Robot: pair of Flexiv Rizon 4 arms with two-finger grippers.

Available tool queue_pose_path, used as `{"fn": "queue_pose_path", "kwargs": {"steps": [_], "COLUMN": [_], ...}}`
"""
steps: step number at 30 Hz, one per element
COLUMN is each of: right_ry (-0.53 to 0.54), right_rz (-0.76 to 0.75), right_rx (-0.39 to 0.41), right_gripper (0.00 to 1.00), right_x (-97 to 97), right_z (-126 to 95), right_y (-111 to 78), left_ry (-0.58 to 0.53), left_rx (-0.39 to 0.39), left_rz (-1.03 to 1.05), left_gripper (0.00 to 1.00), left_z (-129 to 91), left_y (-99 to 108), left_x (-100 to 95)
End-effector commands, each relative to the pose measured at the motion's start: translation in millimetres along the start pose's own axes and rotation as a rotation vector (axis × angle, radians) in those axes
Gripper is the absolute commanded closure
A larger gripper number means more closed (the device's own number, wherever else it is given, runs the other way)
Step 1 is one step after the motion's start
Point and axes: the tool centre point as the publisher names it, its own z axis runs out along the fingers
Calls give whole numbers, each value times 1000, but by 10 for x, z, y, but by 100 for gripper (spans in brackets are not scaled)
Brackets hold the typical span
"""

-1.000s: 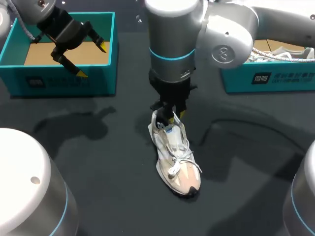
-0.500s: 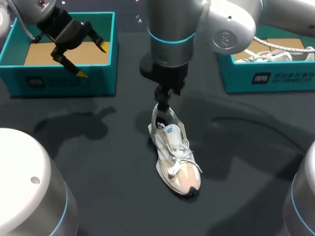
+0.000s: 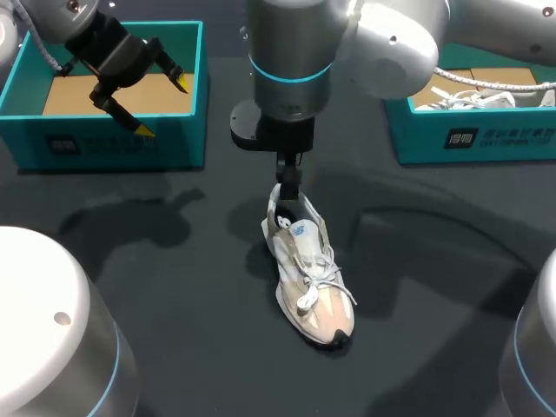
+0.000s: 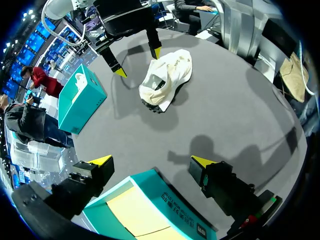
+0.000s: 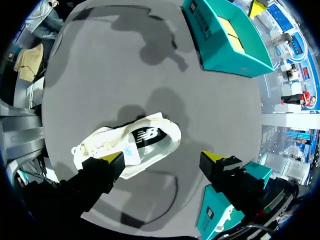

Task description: Take the shoe out of the shoebox, open the shoe tongue, remove and reinsert the insole, then place the shoe into the shoebox

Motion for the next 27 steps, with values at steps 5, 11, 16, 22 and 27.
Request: {"fn": "queue_pose_path", "kwargs": {"steps": [5, 11, 16, 22, 27], "right_ry": [-19, -20, -15, -9, 8], "right_rz": [-169, -230, -264, -291, -315], "right_rx": [19, -8, -30, -43, -44], "right_gripper": [0, 0, 0, 0, 17], "right_x": [-74, -168, -234, -280, -310], "right_z": [94, 256, 419, 596, 716], "right_y": [93, 69, 82, 67, 65], "left_ry": [1, 1, 1, 1, 1], "left_rx": [-2, -2, -2, -2, -2], "left_rz": [0, 0, 0, 0, 0], "left_gripper": [0, 0, 0, 0, 0], "left_z": [0, 0, 0, 0, 0], "left_y": [0, 0, 0, 0, 0], "left_x": [1, 1, 1, 1, 1]}}
